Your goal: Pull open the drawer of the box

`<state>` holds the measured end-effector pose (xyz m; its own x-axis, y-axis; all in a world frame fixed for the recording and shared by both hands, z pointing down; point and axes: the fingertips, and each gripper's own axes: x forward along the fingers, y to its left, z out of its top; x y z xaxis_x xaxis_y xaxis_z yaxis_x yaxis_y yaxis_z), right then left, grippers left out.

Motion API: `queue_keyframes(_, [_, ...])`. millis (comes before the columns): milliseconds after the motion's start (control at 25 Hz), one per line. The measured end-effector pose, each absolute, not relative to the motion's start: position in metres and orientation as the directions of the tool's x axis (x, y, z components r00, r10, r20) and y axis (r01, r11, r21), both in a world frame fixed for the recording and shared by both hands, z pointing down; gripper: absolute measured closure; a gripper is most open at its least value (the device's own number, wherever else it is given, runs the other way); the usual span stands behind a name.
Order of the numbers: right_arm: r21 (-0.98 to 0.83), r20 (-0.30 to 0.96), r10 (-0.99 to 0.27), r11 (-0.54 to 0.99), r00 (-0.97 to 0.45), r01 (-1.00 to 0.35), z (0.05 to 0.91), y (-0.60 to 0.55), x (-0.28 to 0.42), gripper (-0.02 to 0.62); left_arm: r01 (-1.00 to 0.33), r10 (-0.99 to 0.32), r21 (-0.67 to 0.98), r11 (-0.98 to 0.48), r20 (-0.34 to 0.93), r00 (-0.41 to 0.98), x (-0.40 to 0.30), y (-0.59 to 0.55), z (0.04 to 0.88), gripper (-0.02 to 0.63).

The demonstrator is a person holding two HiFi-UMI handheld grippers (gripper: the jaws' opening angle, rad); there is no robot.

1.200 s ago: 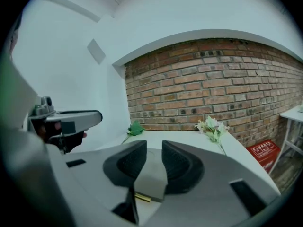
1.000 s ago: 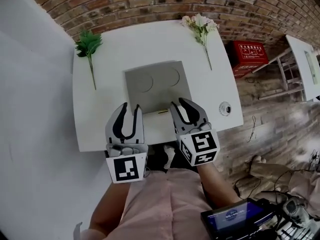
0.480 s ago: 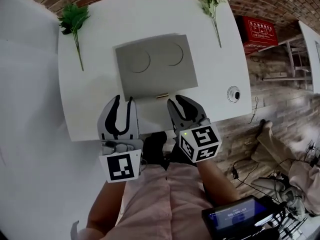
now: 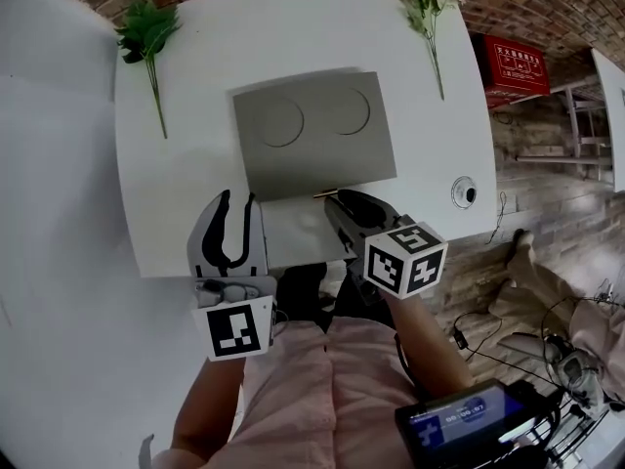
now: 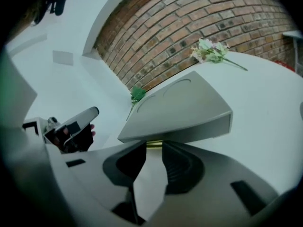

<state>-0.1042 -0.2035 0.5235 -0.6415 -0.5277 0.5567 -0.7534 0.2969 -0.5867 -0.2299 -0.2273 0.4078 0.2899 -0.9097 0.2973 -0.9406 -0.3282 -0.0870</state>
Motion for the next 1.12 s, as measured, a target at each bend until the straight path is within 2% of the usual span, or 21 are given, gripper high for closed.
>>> queue_keyframes(520, [-0.724,0.536,-0.431,0.208,-0.726,-0.658,0.535,-0.211,-0.112,0.471,-0.951,-0.919,-0.079,-0.299,0.294,0.264,-0.239,-0.231,0.409,0.482])
queue_keyframes(840, [-0.755,0.543,-0.366,0.18,-0.756,-0.63,0.541,-0.209,-0.114,0.508,-0.955,-0.923,-0.074,-0.288,0.288,0.256,-0.241,-0.229,0.407,0.482])
queue_keyframes(1120, [-0.761,0.533,-0.384,0.172,-0.754,-0.626,0.537,-0.208,-0.111,0.532,-0.956,-0.923,-0.074,-0.283,0.291,0.251,-0.243,-0.229,0.405,0.482])
